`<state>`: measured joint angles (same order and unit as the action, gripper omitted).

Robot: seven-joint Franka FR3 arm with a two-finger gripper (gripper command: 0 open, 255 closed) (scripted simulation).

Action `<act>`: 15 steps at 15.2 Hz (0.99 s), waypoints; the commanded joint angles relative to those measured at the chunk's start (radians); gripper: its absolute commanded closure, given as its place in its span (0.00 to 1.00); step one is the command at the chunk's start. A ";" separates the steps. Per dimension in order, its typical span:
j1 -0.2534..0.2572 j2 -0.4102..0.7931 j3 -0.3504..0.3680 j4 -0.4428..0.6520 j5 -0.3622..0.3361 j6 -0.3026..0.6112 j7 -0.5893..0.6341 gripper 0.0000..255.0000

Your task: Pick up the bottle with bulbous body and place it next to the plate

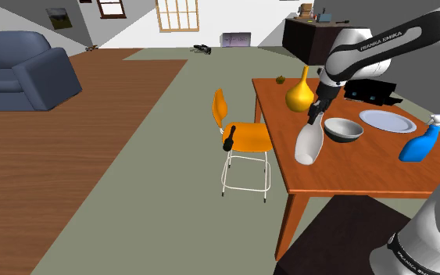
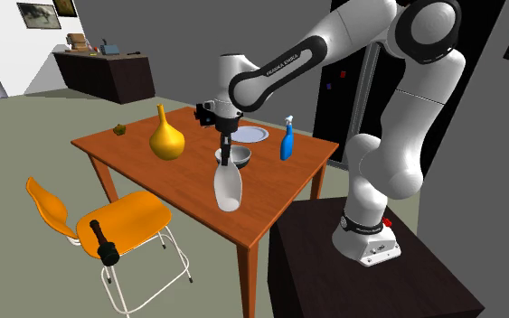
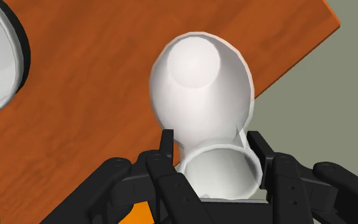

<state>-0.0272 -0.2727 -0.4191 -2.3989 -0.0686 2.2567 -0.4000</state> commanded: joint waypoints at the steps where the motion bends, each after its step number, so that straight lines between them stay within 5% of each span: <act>1: 0.000 0.000 0.000 0.000 0.000 0.000 0.000 1.00; 15: -0.003 -0.067 0.026 0.134 -0.016 -0.198 0.023 1.00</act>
<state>-0.0308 -0.3394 -0.3946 -2.2806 -0.0850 2.0753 -0.3772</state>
